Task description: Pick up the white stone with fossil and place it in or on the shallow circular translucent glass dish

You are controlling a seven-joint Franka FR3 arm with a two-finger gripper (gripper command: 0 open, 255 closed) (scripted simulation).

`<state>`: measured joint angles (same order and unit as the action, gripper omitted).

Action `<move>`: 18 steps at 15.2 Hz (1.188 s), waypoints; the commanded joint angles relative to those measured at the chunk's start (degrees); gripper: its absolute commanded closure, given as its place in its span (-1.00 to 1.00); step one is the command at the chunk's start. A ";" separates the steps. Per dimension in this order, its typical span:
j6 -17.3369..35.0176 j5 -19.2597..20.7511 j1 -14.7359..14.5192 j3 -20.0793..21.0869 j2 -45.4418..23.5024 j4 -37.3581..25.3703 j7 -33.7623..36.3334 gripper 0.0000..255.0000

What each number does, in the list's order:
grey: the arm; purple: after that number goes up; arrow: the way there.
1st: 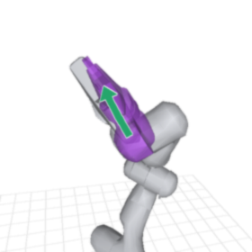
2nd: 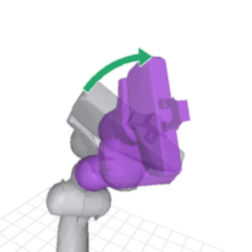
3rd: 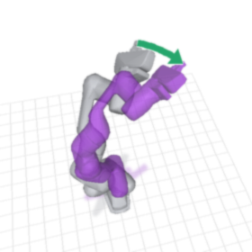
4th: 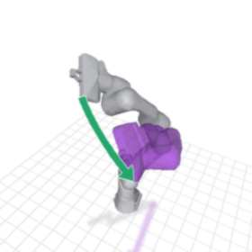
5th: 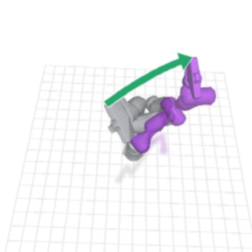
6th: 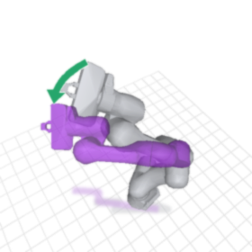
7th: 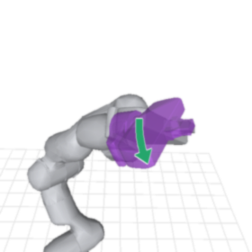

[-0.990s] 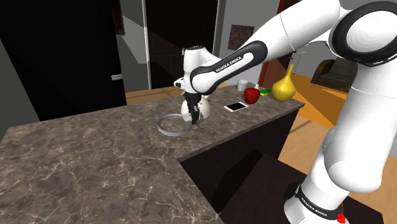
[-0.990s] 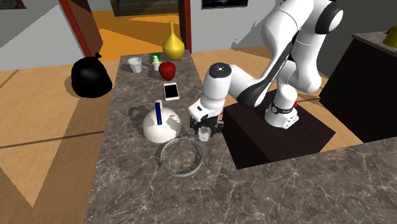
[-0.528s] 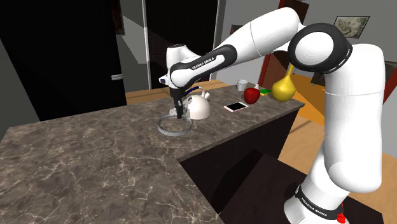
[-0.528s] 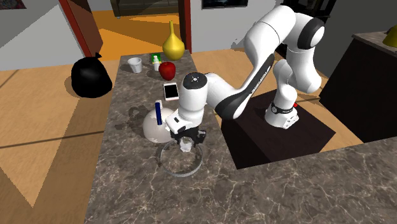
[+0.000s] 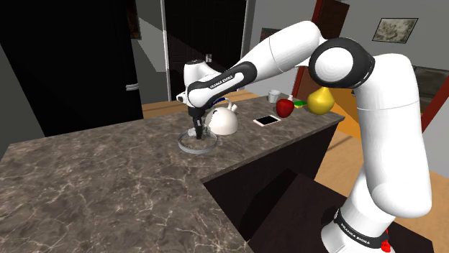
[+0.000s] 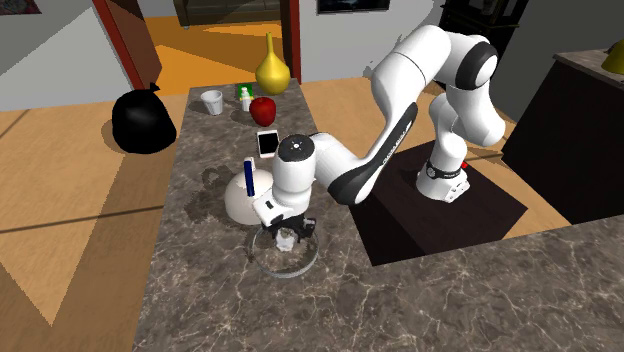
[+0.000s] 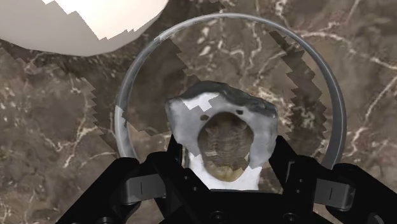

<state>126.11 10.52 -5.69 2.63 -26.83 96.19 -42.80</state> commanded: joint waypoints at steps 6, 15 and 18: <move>3.12 0.42 -0.05 -0.20 -1.91 1.20 0.55 1.00; 3.12 0.42 -0.05 -0.20 -1.92 1.20 0.55 -1.00; 3.12 0.42 -0.05 -0.20 -1.92 1.20 0.55 -1.00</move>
<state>129.23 10.94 -5.74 2.42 -28.75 97.39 -42.25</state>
